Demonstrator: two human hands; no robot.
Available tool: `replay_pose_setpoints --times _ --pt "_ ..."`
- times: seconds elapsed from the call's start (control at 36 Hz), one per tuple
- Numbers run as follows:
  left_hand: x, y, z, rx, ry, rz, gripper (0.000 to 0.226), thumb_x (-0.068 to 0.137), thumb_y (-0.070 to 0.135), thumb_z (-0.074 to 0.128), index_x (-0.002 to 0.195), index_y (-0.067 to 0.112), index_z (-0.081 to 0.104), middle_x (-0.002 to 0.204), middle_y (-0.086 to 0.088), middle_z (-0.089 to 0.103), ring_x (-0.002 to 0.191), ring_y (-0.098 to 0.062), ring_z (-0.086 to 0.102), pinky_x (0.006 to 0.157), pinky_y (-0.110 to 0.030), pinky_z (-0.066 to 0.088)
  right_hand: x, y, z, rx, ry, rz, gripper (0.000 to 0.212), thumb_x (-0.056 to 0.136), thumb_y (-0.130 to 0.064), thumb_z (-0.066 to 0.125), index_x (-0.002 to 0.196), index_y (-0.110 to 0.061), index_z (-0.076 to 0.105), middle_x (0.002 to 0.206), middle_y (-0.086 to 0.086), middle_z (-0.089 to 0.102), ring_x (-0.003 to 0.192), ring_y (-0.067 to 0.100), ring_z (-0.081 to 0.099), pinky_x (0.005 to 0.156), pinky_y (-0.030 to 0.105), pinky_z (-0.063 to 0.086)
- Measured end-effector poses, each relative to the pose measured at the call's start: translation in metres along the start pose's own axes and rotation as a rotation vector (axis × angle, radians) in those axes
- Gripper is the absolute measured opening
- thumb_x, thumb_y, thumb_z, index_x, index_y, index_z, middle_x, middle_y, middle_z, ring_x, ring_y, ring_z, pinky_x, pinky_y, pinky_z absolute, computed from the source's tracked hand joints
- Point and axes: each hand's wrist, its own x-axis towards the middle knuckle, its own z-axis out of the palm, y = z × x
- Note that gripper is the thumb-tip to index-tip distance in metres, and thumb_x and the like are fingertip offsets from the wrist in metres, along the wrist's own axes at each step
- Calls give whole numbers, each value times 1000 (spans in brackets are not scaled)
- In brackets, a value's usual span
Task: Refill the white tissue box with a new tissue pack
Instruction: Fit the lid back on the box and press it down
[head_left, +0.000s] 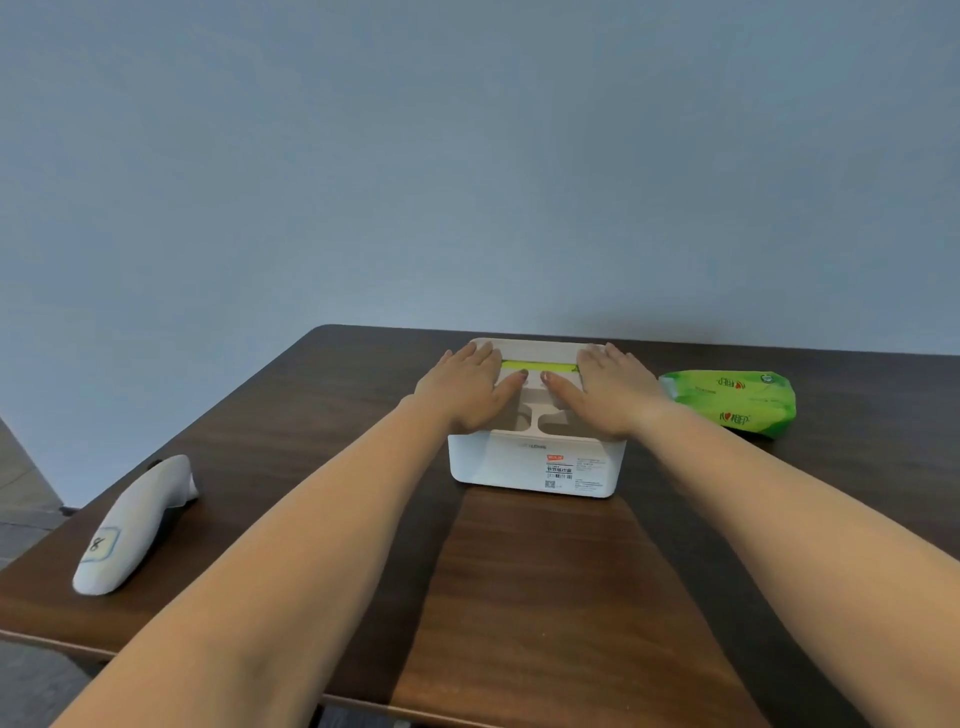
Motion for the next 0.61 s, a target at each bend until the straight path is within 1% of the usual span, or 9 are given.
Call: replay_pose_setpoints --times 0.08,0.19,0.25,0.31,0.42,0.61 --pt "1 -1 2 15 -5 -1 69 97 53 13 150 9 17 161 -7 12 149 -21 5 119 -44 5 0 -1 0 -36 1 -10 89 87 -69 11 146 -4 25 158 13 23 147 27 16 120 45 16" --pt "2 -2 1 54 3 3 69 96 55 11 150 11 18 161 -6 14 149 -20 6 120 -44 1 0 -2 -2 -50 9 -11 86 89 -68 12 146 -5 27 157 12 25 147 25 18 120 44 13" --pt "3 -2 2 65 13 11 69 96 54 11 150 11 19 160 -6 15 149 -19 7 120 -44 0 0 -2 -1 -59 21 -14 86 88 -68 12 144 -5 30 156 13 28 146 25 21 119 44 16" --pt "4 -3 5 55 29 11 69 97 54 11 149 11 21 160 -6 16 149 -20 9 120 -43 1 -1 -2 1 -41 29 -4 85 89 -66 13 145 -4 29 156 13 27 146 25 20 120 43 16" --pt "5 -2 13 -9 80 -4 68 96 53 14 149 10 23 159 -7 20 148 -21 16 122 -41 10 -4 -5 5 21 65 7 81 92 -62 16 146 -3 26 158 14 23 148 24 16 120 40 15" --pt "3 0 12 2 85 -12 66 96 51 15 148 11 24 159 -6 22 147 -20 18 121 -43 10 -4 -5 5 40 82 8 79 92 -62 17 145 -4 30 156 13 27 147 24 19 120 40 16"
